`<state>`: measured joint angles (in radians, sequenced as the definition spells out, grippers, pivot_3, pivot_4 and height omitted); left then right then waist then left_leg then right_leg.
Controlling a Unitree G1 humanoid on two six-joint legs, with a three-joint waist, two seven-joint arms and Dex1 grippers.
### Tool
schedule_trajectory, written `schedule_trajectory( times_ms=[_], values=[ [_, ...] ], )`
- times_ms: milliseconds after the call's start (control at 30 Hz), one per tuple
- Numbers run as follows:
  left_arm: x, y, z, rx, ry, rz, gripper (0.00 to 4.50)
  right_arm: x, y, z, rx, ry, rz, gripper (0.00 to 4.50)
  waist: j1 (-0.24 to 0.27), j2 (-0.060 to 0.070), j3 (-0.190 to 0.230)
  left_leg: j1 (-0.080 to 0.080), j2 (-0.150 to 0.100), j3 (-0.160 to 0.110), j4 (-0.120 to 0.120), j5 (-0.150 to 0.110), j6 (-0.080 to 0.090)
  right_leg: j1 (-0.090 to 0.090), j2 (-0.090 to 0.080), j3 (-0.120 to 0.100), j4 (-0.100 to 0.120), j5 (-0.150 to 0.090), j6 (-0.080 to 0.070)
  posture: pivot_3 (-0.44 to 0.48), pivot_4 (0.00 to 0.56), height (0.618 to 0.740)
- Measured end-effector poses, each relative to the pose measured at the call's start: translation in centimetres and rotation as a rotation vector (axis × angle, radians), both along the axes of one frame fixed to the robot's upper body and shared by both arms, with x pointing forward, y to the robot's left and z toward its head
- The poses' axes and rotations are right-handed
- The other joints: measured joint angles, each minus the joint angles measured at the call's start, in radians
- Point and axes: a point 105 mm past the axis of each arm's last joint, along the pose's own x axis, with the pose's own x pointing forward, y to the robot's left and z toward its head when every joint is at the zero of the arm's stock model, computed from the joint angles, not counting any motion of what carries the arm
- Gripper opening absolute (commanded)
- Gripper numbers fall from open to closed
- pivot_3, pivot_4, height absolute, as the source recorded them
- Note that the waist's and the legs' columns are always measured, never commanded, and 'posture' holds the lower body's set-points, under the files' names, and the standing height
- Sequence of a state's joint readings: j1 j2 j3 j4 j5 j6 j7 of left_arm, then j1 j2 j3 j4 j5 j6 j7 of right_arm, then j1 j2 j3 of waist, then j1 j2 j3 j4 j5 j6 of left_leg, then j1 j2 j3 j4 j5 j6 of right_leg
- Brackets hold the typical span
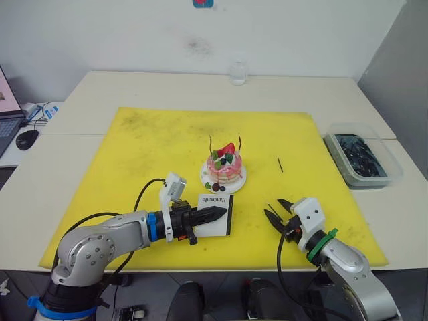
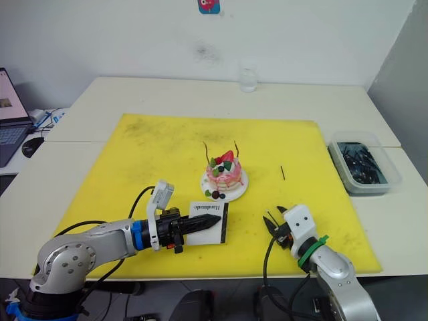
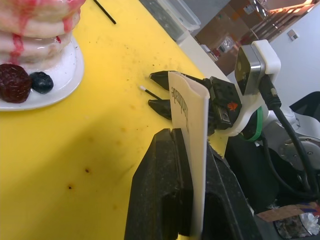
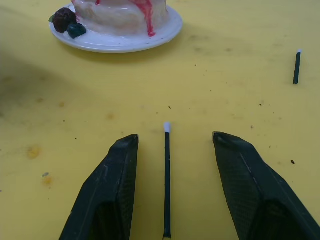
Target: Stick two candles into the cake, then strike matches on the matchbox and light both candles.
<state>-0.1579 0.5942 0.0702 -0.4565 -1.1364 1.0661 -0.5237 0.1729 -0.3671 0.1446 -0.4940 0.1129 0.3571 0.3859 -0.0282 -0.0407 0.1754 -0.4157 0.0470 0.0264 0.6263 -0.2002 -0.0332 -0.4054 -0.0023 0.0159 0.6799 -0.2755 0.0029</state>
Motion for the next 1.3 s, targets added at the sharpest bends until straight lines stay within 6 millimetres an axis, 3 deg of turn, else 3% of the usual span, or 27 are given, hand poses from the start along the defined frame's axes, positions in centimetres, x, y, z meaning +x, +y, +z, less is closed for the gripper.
schedule_trajectory(
  times_ms=[167,200,267,433,1000,1133,1300],
  values=[
    [0.1,-0.03,0.1,0.0,-0.003,-0.002,0.0,0.34,0.12,-0.16,0.005,-0.004,-0.016,2.43,0.0,0.0,0.0,0.0,0.0,0.0,0.0,0.0,0.0,0.0,0.0,0.0,0.0,0.0,0.0,0.0,0.15,0.74],
    [0.11,-0.03,0.11,-0.001,-0.003,-0.002,0.0,0.38,0.12,-0.19,0.008,-0.002,-0.021,2.27,0.0,0.0,0.0,0.0,0.0,0.0,0.0,0.0,0.0,0.0,0.0,0.0,0.0,0.0,0.0,0.0,0.15,0.74],
    [0.14,-0.02,0.11,-0.001,-0.002,-0.002,0.0,0.48,0.16,-0.23,0.013,0.002,-0.026,1.87,0.0,0.0,0.0,0.0,0.0,0.0,0.001,0.0,0.0,0.0,0.0,0.0,0.0,0.001,0.0,0.0,0.15,0.74],
    [0.19,0.04,0.0,-0.002,0.003,0.001,0.0,0.47,0.12,-0.34,0.018,0.008,-0.034,0.05,0.0,-0.001,0.0,0.0,0.0,0.0,0.001,0.0,0.0,0.001,0.0,0.0,0.0,0.001,0.0,0.0,0.15,0.74],
    [0.05,0.1,-0.23,-0.002,0.013,0.003,0.0,0.17,-0.04,-0.69,0.02,0.021,-0.042,0.02,0.002,-0.001,-0.001,0.0,0.0,0.0,0.001,0.0,0.0,0.001,0.0,0.0,0.0,0.0,0.0,0.0,0.15,0.74],
    [0.07,0.09,-0.2,-0.002,0.012,0.003,0.0,0.31,-0.19,-0.68,0.019,0.023,-0.055,1.0,0.002,-0.001,-0.001,0.0,0.0,0.0,0.001,0.0,0.0,0.001,0.0,0.0,0.0,0.0,0.0,0.0,0.15,0.74],
    [0.13,0.08,-0.17,-0.003,0.011,0.003,0.0,0.39,-0.32,-0.62,0.007,0.025,-0.058,1.0,0.002,-0.001,-0.001,0.0,0.0,0.0,0.001,0.0,0.0,0.001,0.0,0.0,0.0,0.0,0.0,0.0,0.15,0.74]
  ],
)
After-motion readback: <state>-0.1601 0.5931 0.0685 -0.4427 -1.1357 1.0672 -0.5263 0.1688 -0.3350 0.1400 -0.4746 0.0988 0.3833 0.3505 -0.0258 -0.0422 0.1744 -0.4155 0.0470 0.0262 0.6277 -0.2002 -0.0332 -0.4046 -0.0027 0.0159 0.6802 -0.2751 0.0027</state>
